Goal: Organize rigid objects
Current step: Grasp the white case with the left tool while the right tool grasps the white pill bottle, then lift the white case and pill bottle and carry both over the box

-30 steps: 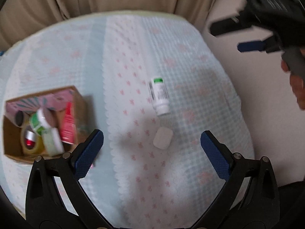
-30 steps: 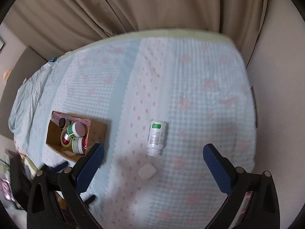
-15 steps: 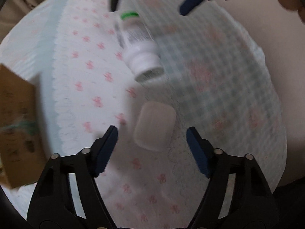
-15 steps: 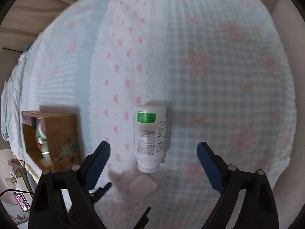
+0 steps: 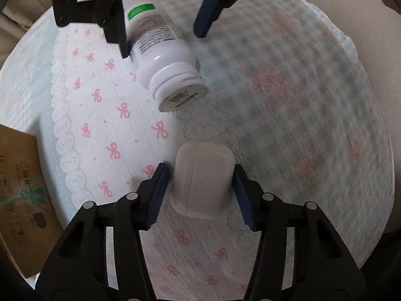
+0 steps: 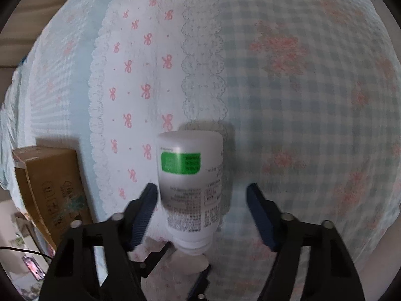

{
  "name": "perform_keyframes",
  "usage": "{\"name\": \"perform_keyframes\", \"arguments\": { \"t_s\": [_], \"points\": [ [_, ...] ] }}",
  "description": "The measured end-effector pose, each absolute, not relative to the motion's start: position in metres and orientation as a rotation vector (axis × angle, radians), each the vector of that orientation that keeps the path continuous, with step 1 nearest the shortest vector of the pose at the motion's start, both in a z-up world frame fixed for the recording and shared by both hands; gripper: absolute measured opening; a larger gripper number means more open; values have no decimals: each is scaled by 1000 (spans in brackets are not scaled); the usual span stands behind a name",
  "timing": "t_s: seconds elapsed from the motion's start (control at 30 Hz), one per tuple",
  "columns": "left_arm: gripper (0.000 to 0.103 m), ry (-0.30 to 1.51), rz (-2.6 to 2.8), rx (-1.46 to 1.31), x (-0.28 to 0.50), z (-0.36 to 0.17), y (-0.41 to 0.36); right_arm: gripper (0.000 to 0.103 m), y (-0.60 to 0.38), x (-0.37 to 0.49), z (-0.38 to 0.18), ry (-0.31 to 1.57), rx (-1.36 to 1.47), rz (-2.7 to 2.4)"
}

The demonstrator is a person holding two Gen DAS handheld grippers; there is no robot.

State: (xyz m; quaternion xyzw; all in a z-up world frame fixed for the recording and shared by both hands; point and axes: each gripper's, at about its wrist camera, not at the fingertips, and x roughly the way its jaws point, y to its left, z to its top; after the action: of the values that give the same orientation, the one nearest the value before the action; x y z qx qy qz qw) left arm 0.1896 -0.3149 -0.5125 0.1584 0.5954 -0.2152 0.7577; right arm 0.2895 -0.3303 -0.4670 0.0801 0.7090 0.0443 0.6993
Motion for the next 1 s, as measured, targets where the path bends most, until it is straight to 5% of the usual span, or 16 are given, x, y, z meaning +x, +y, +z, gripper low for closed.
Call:
{"name": "perform_keyframes", "arguments": {
  "t_s": [0.13,0.53,1.0],
  "points": [
    [44,1296,-470,342,191,-512,-318,47,-319,299,-472,1602,165,142],
    [43,1283,-455,317,189,-499,-304,46,-313,302,-462,1581,156,163],
    [43,1205,-374,204,179,-425,-249,46,-320,277,-368,1408,211,181]
  ]
}}
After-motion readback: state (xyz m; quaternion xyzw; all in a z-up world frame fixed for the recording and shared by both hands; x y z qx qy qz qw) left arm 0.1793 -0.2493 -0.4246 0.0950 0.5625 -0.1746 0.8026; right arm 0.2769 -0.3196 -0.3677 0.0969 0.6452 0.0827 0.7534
